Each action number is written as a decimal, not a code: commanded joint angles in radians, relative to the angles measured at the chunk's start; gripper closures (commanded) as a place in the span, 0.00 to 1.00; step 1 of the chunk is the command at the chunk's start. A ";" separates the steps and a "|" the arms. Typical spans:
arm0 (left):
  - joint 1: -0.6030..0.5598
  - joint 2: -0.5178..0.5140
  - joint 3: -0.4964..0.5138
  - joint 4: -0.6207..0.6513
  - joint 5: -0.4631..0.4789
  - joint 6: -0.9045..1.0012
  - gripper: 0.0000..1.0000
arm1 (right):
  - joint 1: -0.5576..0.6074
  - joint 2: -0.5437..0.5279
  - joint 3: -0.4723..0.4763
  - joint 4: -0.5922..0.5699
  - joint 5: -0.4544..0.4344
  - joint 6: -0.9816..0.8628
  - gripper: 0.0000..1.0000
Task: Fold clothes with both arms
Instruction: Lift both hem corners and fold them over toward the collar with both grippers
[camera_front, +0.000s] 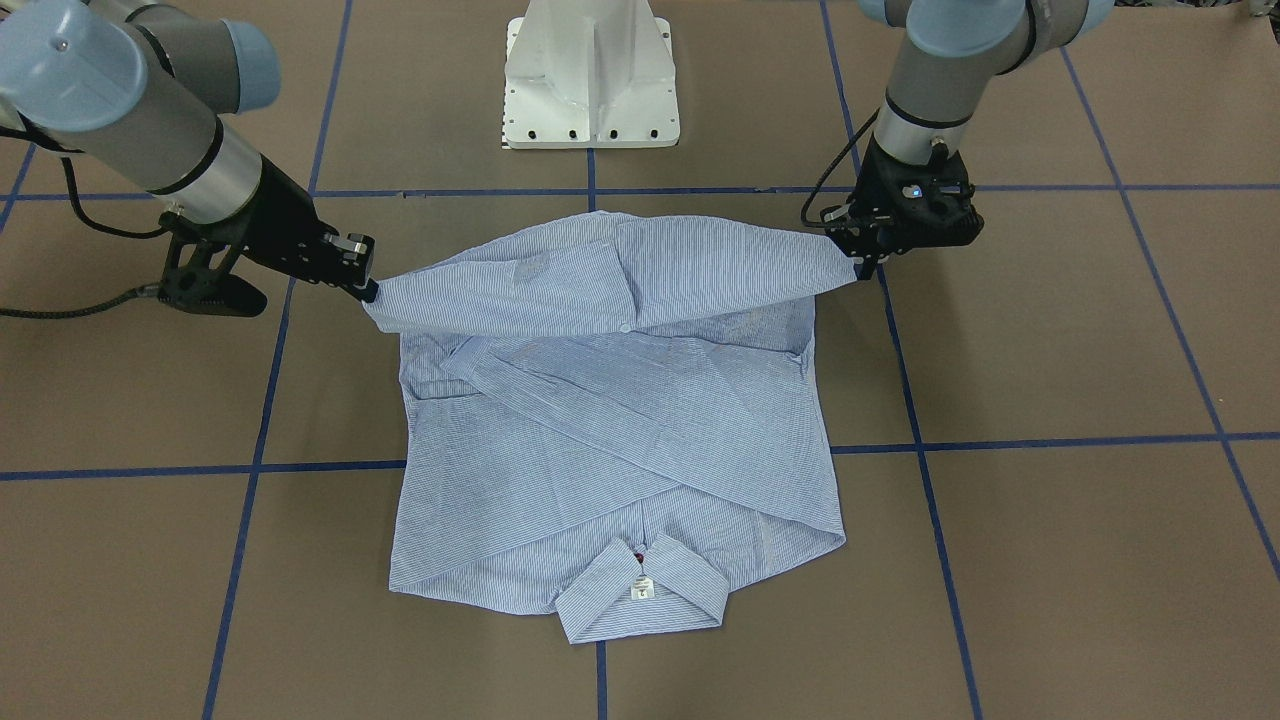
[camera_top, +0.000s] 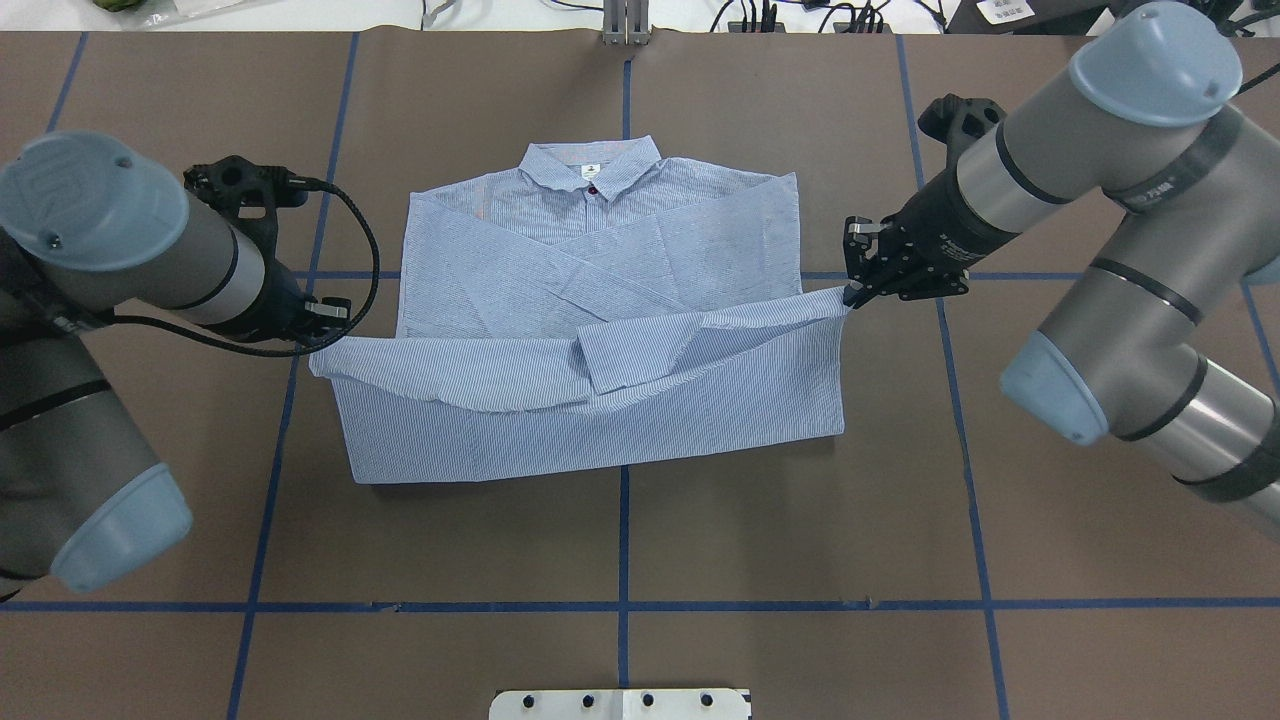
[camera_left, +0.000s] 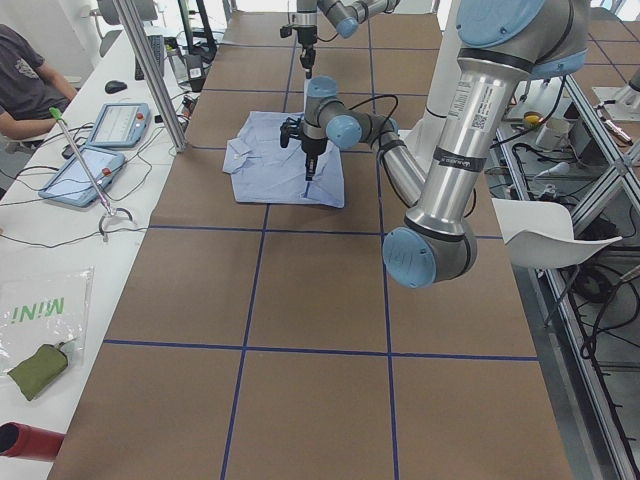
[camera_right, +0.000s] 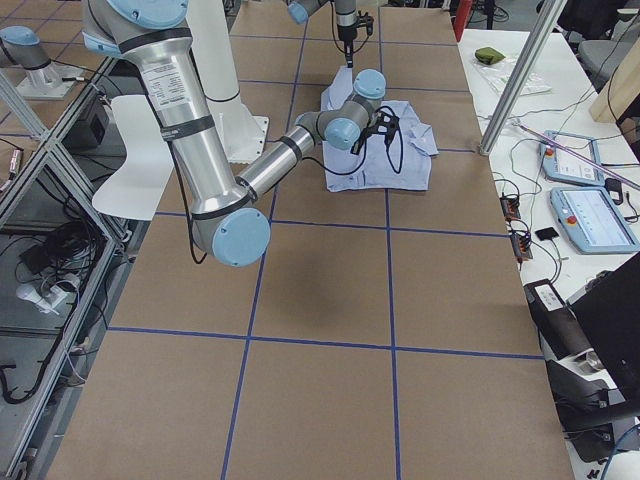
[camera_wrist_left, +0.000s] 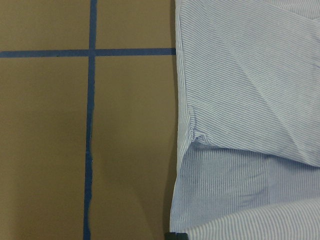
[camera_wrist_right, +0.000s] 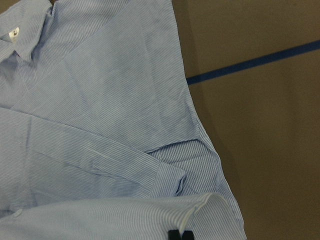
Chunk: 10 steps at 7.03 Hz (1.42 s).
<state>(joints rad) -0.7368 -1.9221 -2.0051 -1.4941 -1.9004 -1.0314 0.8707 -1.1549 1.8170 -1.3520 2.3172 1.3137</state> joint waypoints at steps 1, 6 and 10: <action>-0.082 -0.066 0.116 -0.055 -0.002 0.054 1.00 | 0.036 0.076 -0.099 0.001 -0.002 -0.033 1.00; -0.139 -0.210 0.431 -0.297 -0.016 0.050 1.00 | 0.082 0.208 -0.324 0.063 -0.015 -0.041 1.00; -0.139 -0.210 0.539 -0.410 -0.014 0.050 1.00 | 0.079 0.245 -0.447 0.149 -0.035 -0.040 1.00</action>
<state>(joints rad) -0.8759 -2.1317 -1.4794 -1.8937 -1.9146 -0.9820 0.9518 -0.9241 1.3954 -1.2093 2.2887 1.2732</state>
